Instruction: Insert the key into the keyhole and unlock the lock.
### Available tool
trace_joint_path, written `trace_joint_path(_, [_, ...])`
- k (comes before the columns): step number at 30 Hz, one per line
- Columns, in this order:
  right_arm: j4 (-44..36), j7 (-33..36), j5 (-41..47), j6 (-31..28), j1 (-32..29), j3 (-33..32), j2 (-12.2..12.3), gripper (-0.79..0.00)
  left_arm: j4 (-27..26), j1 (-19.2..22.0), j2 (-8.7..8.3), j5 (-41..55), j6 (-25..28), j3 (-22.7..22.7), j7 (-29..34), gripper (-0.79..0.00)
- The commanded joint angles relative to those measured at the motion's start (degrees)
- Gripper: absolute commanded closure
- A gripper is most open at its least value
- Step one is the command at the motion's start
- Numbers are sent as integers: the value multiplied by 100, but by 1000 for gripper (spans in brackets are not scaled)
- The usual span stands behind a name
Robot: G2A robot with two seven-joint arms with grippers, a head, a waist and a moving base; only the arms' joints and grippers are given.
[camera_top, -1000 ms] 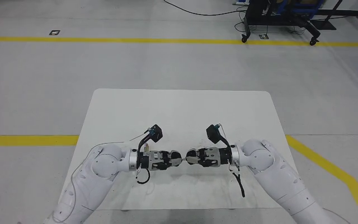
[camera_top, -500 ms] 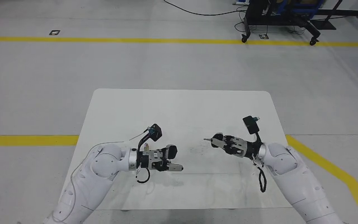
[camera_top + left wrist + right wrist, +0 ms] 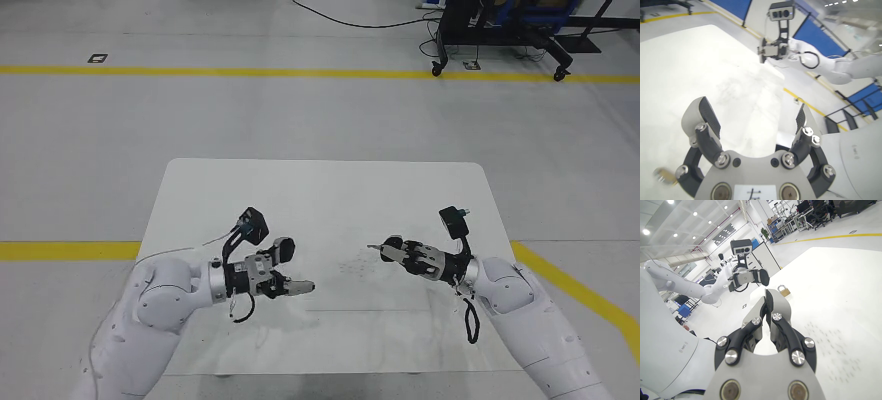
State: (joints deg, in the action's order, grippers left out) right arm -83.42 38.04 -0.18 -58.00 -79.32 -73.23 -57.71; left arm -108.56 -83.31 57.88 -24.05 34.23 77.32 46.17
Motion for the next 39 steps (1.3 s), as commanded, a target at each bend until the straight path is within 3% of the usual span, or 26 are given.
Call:
trace_joint_path(1, [0,0,0,0,0,0,0,0,-496,-549,-64,-650,-607,588,-46,-785])
trace_joint_path(3, [0,0,0,0,0,0,0,0,-861,-998,-102,-1051,-1066,1001,-97,-785])
trace_joint_path(6, [0,0,0,0,0,0,0,0,-1216,-1499,-131,-1650,-1507,1246,-26,-785])
trace_joint_path(7, [0,0,0,0,0,0,0,0,-1275,-1593,-134,-1854,-1595,1218,21,-693])
trace_joint_path(8, [0,0,0,0,0,0,0,0,-1271,-1641,-137,-2080,-1693,1164,80,-465])
trace_joint_path(9, [0,0,0,0,0,0,0,0,-1254,-1650,-137,-2288,-1780,1079,131,-369])
trace_joint_path(11, [0,0,0,0,0,0,0,0,-1166,-1567,-132,-2721,-1913,827,267,-351])
trace_joint_path(13, [0,0,0,0,0,0,0,0,-1037,-1397,-116,-2949,-1985,565,318,-388])
trace_joint_path(14, [0,0,0,0,0,0,0,0,-967,-1299,-107,-3029,-2016,451,330,-449])
trace_joint_path(18, [0,0,0,0,0,0,0,0,-782,-912,-69,-3399,-2201,66,405,-563])
trace_joint_path(27, [0,0,0,0,0,0,0,0,-358,-120,47,-3803,-2583,-692,773,-554])
trace_joint_path(30, [0,0,0,0,0,0,0,0,-229,50,83,-3873,-2635,-885,834,-514])
trace_joint_path(31, [0,0,0,0,0,0,0,0,-192,99,92,-3903,-2655,-931,844,-376])
trace_joint_path(35, [0,0,0,0,0,0,0,0,-76,204,124,-3886,-2757,-1019,820,-262])
trace_joint_path(39, [0,0,0,0,0,0,0,0,47,262,139,-3778,-2791,-994,770,-200])
